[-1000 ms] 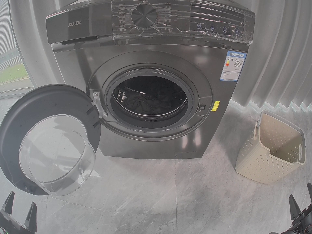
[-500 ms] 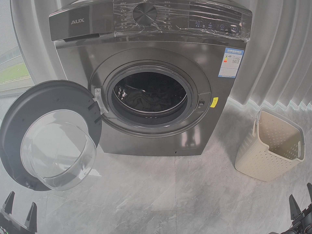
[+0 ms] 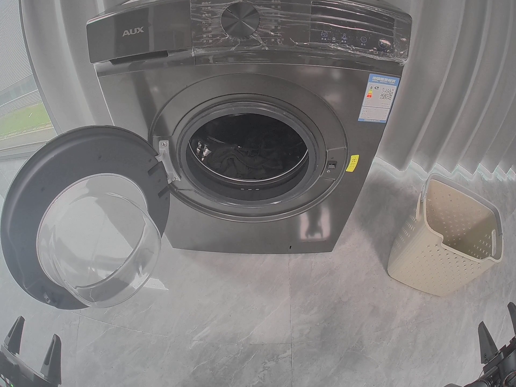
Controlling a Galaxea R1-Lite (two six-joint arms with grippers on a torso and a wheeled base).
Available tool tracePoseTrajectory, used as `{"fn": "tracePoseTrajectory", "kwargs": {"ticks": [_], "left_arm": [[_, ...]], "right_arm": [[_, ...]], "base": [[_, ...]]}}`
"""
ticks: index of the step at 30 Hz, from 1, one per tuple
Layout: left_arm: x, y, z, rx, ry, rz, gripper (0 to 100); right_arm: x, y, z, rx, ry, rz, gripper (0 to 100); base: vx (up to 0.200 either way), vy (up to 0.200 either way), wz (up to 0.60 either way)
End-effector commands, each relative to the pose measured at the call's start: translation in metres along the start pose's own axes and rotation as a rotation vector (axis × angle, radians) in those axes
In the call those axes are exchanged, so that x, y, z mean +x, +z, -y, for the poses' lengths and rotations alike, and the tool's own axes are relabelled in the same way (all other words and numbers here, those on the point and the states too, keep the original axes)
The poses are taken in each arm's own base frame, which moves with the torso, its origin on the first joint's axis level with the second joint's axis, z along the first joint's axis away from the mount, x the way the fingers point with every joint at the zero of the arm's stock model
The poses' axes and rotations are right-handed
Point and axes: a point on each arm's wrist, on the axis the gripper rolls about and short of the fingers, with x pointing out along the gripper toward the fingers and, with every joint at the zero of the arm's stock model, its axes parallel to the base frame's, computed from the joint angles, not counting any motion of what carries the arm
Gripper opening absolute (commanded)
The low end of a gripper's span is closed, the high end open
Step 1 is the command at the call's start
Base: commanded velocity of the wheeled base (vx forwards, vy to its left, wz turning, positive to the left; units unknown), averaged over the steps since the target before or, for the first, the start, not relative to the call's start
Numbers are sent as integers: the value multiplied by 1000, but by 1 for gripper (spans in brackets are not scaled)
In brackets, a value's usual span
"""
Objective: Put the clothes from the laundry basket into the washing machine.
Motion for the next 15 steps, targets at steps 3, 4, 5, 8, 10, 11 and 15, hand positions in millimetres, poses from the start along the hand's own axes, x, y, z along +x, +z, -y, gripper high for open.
{"fn": "tracePoseTrajectory", "kwargs": {"ticks": [3,4,5,8,10,11,15], "left_arm": [[0,-5,0,3,1,-6,100],[0,-5,0,3,1,-6,100],[0,-5,0,1,1,-6,100],[0,-5,0,1,1,-6,100],[0,-5,0,1,1,-6,100],[0,-5,0,-5,1,-6,100],[0,-5,0,-11,1,-6,100]], "right_arm": [[1,-5,0,0,1,-20,100],[1,-5,0,0,1,-20,100],[1,-5,0,0,1,-20,100],[1,-5,0,0,1,-20,100],[1,-5,0,0,1,-20,100],[1,-5,0,0,1,-20,100],[1,-5,0,0,1,-20,100]], "base": [[0,0,600],[0,0,600],[0,0,600],[0,0,200],[0,0,0],[0,0,0],[0,0,0]]}}
